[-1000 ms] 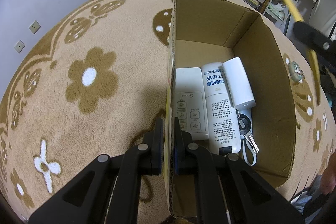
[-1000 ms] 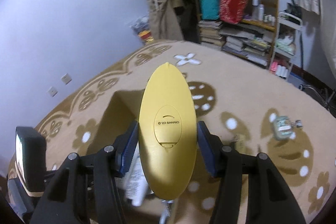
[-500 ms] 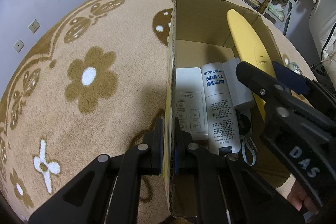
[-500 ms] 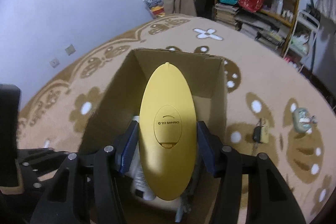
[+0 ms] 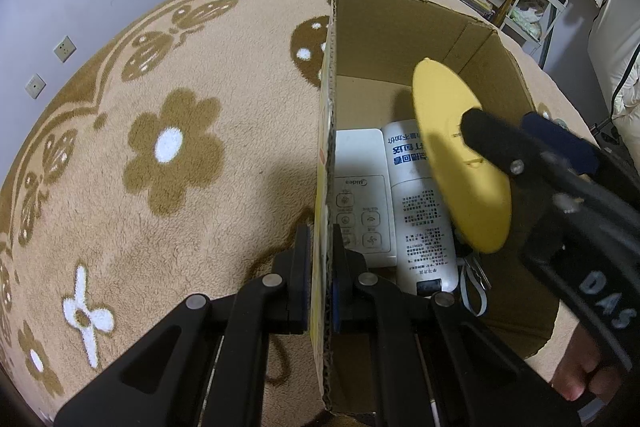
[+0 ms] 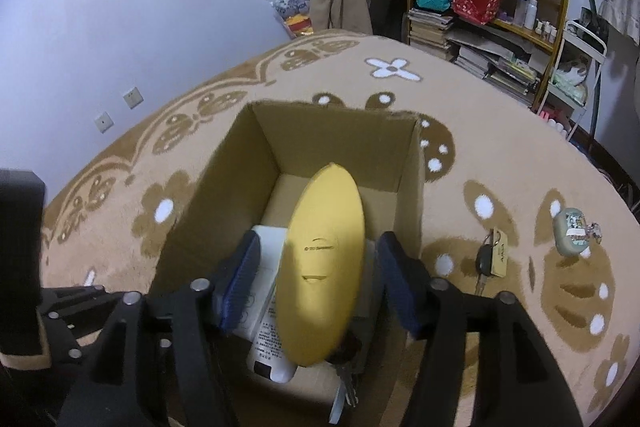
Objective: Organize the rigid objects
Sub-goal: 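Carry the yellow oval pad into the box and release it, then return the right tool to the keys with the tag and grasp them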
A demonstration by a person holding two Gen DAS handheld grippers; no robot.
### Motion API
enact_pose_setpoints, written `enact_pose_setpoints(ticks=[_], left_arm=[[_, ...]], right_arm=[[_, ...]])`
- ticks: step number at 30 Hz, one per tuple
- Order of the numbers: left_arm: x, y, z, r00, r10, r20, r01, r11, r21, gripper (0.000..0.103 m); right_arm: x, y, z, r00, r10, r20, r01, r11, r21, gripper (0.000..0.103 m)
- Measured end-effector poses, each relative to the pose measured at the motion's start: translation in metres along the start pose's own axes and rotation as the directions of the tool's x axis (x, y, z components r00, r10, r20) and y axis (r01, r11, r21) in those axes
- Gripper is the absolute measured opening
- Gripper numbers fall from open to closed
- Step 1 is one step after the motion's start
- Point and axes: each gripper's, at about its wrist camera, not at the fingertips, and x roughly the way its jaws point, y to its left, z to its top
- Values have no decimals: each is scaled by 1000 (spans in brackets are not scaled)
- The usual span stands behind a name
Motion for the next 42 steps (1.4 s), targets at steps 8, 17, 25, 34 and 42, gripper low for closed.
enact_pose_setpoints(ticks=[8,17,25,34,42], left_arm=[[0,3,1,1000,-2,2,2,1000,-2,9],[0,3,2,1000,1,2,-1,1000,0,9],[1,2,2,1000,12,4,-12,1000,7,9],[0,1,2,1000,12,3,-12,1000,7,9],[-1,1,3,1000,17,1,-17,1000,10,9]], right_arm=[[-37,-22,12,981,-61,185,62,998,2,102],[-37,-94,11,953,-222,206,188,967,171,103],[-6,-147,-15,956,-263,127,214,927,307,103],[36,-154,-31,965,-257,46,236,933,271,103],[66,-157,-32,974,-218,-58,225,957,181,78]])
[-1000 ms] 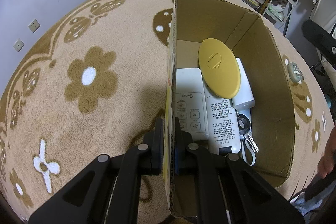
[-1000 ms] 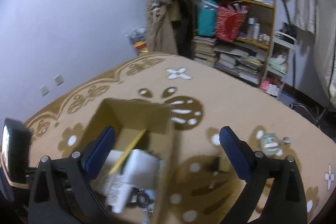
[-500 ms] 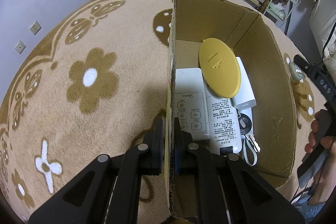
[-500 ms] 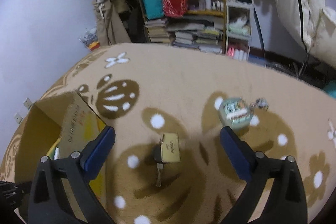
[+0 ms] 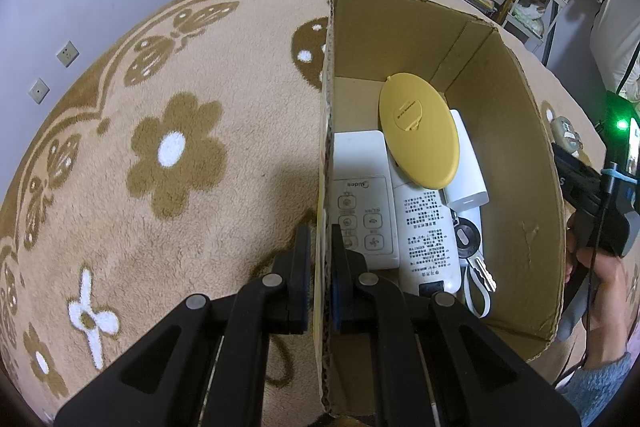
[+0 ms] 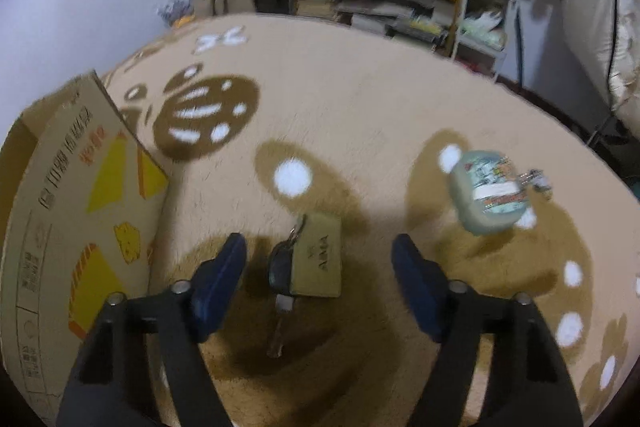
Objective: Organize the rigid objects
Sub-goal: 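Return the right tool to the keys with the tag and grasp them, then carry the tagged keys into the box and open the right tool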
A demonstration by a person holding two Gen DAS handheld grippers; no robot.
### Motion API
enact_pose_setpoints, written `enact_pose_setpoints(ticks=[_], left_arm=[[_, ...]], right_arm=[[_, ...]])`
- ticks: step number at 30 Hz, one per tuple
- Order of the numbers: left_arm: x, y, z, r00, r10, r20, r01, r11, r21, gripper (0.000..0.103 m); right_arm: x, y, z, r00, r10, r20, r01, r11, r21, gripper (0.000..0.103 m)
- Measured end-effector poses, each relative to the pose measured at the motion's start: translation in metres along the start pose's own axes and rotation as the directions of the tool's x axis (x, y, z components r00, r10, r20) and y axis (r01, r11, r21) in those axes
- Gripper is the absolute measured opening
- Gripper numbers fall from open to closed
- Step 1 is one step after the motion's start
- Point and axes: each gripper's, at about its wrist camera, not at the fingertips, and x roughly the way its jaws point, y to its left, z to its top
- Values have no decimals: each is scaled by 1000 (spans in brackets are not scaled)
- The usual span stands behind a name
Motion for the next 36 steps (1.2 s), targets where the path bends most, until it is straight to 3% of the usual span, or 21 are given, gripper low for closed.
enact_pose_setpoints(ticks=[2,3,5,7,12,13,20,24,32,36], left_arm=[[0,0,0,1000,0,-1,0,1000,-2,9],[0,0,0,1000,1,0,-1,1000,-1,9],[0,1,0,1000,-1,0,1,1000,-2,9],[0,1,0,1000,-2,-1,2,1000,-2,9],[0,1,0,1000,-2,-1,2,1000,-2,9],[0,1,1,1000,-2,-1,2,1000,-3,9],[0,2,2,1000,-4,-2,4,1000,-5,9],[0,2,2,1000,-6,-2,6,1000,-5,9],[1,2,2,1000,-8,-3,7,1000,-6,9],[1,2,2,1000,-8,-3,8,1000,-6,9]], right_arm=[[8,1,-3,999,19,-30,-19,1000,7,74],[12,2,-5,999,24,-48,-24,1000,4,65],[16,7,-9,999,0,-48,-1,1000,-24,62],[13,10,-13,999,-22,-24,21,999,-43,35],[3,14,-22,999,-43,3,43,996,-73,29],[1,15,-24,999,-42,5,42,996,-78,13],[-17,15,-16,999,-8,43,10,999,-39,13],[-36,17,-6,995,53,86,-53,999,2,13],[-87,39,19,963,194,188,-192,981,-27,13],[-107,58,25,944,265,196,-256,964,-69,13]])
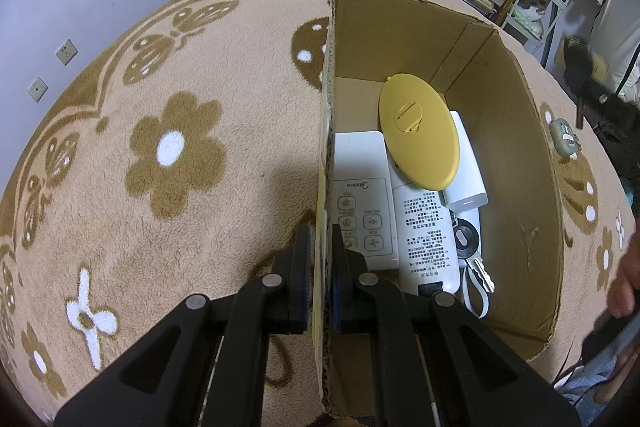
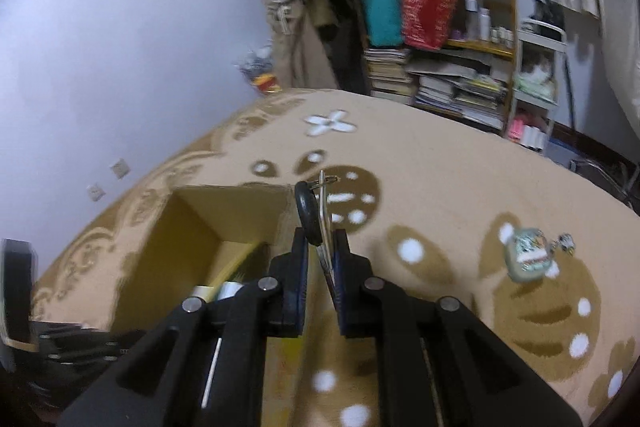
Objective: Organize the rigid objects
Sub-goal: 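Carry the tagged keys into the box and open the right tool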
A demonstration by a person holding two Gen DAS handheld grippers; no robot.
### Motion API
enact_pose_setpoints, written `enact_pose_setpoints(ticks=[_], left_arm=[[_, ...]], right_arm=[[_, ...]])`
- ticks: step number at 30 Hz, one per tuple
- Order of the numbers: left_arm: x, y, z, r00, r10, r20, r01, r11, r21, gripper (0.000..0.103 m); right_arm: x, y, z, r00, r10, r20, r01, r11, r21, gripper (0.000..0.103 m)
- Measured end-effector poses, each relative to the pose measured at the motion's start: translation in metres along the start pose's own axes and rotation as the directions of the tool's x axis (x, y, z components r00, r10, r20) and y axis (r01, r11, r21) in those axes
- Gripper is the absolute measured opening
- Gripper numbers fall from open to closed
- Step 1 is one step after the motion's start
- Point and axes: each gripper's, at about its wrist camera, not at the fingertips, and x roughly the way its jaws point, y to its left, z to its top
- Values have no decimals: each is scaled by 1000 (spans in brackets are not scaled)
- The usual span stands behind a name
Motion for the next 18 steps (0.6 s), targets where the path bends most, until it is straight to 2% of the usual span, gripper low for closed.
enact_pose_setpoints(ticks=[3,6,15,18], left_arm=[[0,0,0,1000,0,0,0,1000,0,9],[0,0,0,1000,-1,0,1,1000,0,9],[0,0,0,1000,-7,-1,7,1000,-3,9],[0,0,0,1000,-8,-1,8,1000,-4,9]], right_arm=[[-5,19,5,997,66,-37,-68,997,-45,13],[-8,39,5,993,98,-67,-105,989,-103,13],[12,67,-14,973,110,-204,-154,965,-214,13],[19,74,-22,957,129,-260,-192,953,-235,13]])
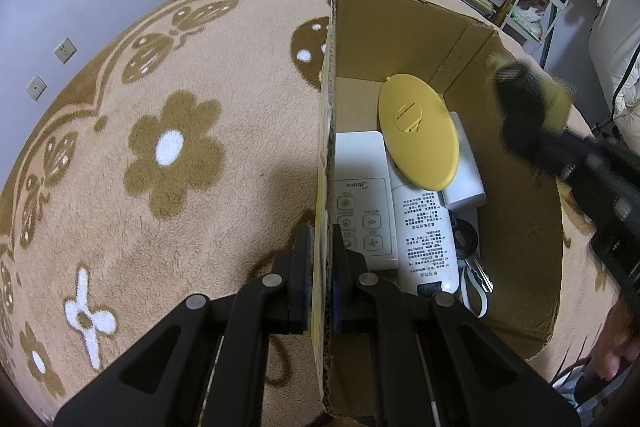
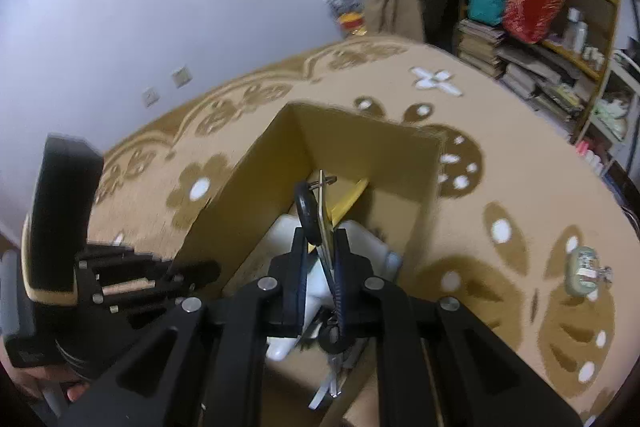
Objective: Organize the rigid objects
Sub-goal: 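Carry the tagged keys into the box and open the right tool, then reach the right tool to the green cartoon tin and grasp it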
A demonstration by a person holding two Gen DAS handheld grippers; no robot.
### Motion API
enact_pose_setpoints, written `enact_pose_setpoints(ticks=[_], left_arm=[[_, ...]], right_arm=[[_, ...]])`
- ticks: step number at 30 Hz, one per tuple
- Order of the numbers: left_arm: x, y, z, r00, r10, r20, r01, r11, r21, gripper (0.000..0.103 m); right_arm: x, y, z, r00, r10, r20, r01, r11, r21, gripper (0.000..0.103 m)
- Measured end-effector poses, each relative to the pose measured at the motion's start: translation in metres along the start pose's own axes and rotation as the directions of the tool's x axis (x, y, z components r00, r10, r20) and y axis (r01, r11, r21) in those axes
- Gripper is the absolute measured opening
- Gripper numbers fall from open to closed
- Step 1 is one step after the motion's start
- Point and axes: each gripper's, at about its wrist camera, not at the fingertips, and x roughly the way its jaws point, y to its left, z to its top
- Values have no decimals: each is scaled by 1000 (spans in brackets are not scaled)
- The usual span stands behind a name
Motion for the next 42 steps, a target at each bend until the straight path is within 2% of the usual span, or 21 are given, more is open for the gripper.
enact_pose_setpoints(ticks=[3,6,17,23,25,26,29,31,33,38,42], left_arm=[[0,0,0,1000,1,0,-1,1000,1,9],[0,0,0,1000,1,0,-1,1000,0,9],[0,0,0,1000,0,0,0,1000,0,9],[0,0,0,1000,0,0,0,1000,0,9],[0,0,0,1000,0,0,0,1000,0,9],[0,0,0,1000,1,1,-1,1000,0,9],[0,0,0,1000,0,0,0,1000,1,9],[0,0,0,1000,2,1,-2,1000,2,9],[0,0,0,1000,1,1,-1,1000,0,9],[0,0,0,1000,3,1,-3,1000,3,9],[0,1,1,1000,3,1,-3,1000,6,9]], right_arm=[[12,8,-7,994,56,-90,-60,997,-38,13],[19,14,-14,990,41,-132,-52,996,-75,13],[12,16,-8,993,28,-114,-35,998,-57,15],[-1,2,-2,998,-18,-66,18,1000,-13,33],[-4,-2,0,998,-27,-54,27,1000,2,47],[-7,-5,2,998,-37,-43,37,999,12,51],[-17,-15,7,997,-75,5,75,996,57,69],[-26,-25,9,991,-125,48,119,988,100,93],[-33,-37,8,980,-184,77,171,975,142,103],[-38,-74,3,955,-286,73,264,939,220,103],[-39,-108,-7,941,-324,93,289,918,272,103]])
